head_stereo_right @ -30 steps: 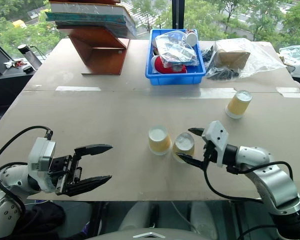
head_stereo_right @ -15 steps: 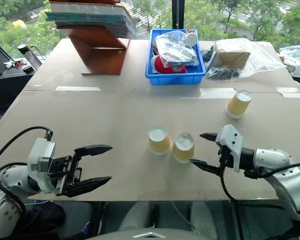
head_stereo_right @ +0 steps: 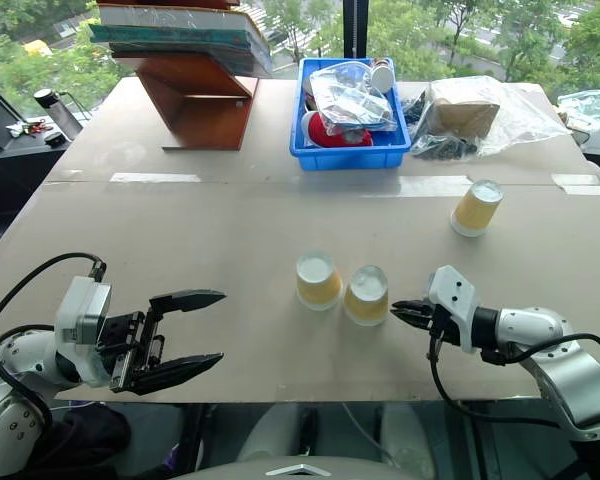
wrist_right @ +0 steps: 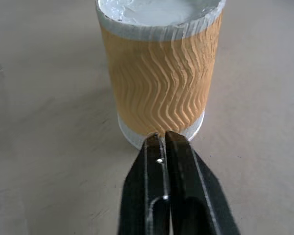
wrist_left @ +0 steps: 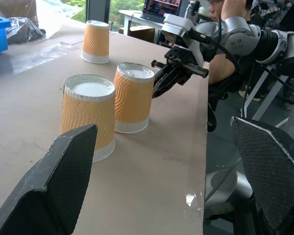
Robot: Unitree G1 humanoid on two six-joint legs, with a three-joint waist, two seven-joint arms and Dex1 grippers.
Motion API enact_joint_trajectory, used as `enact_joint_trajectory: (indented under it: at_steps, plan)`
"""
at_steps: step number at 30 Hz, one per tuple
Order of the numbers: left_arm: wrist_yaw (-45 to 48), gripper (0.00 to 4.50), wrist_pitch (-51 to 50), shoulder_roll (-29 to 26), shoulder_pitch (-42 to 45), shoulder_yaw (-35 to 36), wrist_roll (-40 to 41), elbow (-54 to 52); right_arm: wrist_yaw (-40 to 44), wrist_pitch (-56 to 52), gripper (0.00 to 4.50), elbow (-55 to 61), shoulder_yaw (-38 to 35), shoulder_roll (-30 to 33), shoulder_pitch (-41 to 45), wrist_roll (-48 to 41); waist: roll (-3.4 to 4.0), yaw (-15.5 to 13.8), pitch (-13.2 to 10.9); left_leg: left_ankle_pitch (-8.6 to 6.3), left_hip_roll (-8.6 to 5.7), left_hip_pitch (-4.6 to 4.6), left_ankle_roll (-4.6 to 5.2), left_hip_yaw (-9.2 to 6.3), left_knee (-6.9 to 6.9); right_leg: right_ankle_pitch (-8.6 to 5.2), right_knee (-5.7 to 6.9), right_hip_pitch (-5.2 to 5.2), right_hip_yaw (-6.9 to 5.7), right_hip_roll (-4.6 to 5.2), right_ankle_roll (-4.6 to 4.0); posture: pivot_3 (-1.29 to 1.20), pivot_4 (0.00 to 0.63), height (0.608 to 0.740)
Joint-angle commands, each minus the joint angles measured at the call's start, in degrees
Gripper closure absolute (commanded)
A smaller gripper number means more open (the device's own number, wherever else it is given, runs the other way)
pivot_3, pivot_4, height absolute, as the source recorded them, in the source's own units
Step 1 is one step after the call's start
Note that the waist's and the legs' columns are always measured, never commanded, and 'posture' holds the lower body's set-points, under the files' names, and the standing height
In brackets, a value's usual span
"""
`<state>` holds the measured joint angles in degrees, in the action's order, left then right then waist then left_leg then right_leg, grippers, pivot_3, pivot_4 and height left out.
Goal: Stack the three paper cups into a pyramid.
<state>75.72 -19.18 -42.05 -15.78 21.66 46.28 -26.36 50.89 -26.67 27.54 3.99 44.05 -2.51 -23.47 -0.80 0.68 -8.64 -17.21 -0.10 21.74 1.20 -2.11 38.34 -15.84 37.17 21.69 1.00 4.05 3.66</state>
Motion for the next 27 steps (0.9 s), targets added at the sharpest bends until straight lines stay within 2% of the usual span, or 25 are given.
enact_joint_trajectory:
  at_steps: [1, 8, 23, 27]
  plan:
    - [-0.25, 0.0, 1.0, 0.31, -0.25, -0.01, 0.62, -1.33, 1.43, -1.27, 4.47, 2.73, 0.2, 0.56, -0.19, -1.62, 0.0, 0.0, 0.0, 0.0, 0.0, 0.0, 0.0, 0.0, 0.0, 0.0, 0.0, 0.0, 0.0, 0.0, 0.0, 0.0, 0.15, 0.74]
    - [-0.56, 0.0, 0.97, 0.6, -0.78, -0.15, 0.61, -1.86, 1.35, -5.01, 4.47, 5.4, 1.88, -0.89, 0.91, -4.54, -0.01, 0.0, 0.0, 0.0, 0.01, 0.0, 0.0, -0.01, 0.0, 0.0, 0.0, -0.01, 0.0, 0.0, 0.0, 0.0, 0.15, 0.74]
    - [-1.23, 0.0, 0.91, 0.7, -1.53, -0.15, 0.85, -2.79, -0.12, -4.5, 4.47, 3.02, 3.57, -3.22, 4.87, -2.83, 0.0, 0.0, 0.0, 0.0, 0.0, 0.0, 0.0, -0.02, 0.0, 0.0, -0.01, 0.0, -0.02, 0.0, 0.0, 0.0, 0.15, 0.74]
    - [-1.37, 0.0, 0.98, 0.79, -1.43, -0.19, 0.77, -2.82, 1.48, -6.38, 4.47, 5.15, -1.44, -2.66, 3.96, -8.73, 0.0, -0.05, 0.0, 0.0, 0.0, 0.0, 0.0, -0.01, 0.0, 0.0, -0.01, -0.01, -0.02, 0.0, 0.0, 0.0, 0.15, 0.74]
